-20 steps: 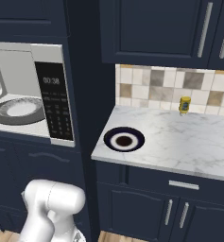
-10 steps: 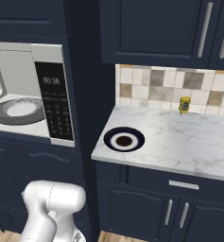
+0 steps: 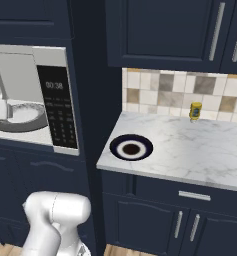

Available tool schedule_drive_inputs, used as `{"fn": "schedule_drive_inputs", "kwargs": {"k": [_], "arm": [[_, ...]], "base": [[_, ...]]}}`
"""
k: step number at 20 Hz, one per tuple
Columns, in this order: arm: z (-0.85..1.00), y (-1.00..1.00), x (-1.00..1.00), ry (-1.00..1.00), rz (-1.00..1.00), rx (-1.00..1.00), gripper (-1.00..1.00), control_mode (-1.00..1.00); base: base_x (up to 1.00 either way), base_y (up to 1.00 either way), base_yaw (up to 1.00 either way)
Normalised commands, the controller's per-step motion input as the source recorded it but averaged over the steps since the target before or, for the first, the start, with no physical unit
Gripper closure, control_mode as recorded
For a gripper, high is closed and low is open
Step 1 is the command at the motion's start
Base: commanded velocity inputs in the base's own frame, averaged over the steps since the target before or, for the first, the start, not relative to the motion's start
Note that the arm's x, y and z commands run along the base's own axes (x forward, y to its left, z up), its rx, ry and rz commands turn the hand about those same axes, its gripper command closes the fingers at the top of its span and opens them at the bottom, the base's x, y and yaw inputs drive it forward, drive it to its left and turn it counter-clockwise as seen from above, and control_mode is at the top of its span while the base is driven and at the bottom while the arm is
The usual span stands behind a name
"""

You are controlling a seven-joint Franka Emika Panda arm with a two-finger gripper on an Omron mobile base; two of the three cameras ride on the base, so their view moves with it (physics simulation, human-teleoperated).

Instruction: Pick the garlic from the counter and place it in the microwave. Then turn on the microwave.

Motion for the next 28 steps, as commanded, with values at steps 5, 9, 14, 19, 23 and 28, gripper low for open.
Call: {"fn": "schedule_drive_inputs", "kwargs": {"k": [5,9,14,19,23,28], "arm": [[0.00,0.19,0.44,0.00,-0.02,0.00,1.00,-1.00],[0.00,0.36,0.35,0.00,-0.10,0.00,1.00,-1.00],[-0.01,0.17,0.37,0.00,-0.11,0.00,1.00,-1.00],[-0.10,0.00,0.38,0.01,-0.09,0.00,1.00,-1.00],[-0.23,0.01,0.30,0.04,-0.07,0.00,1.00,-1.00],[-0.30,0.00,0.33,0.05,-0.06,0.00,1.00,-1.00]], "base": [[0.00,0.00,0.00],[0.00,0.00,0.00],[0.00,0.00,0.00],[0.00,0.00,0.00],[0.00,0.00,0.00],[0.00,0.00,0.00]]}}
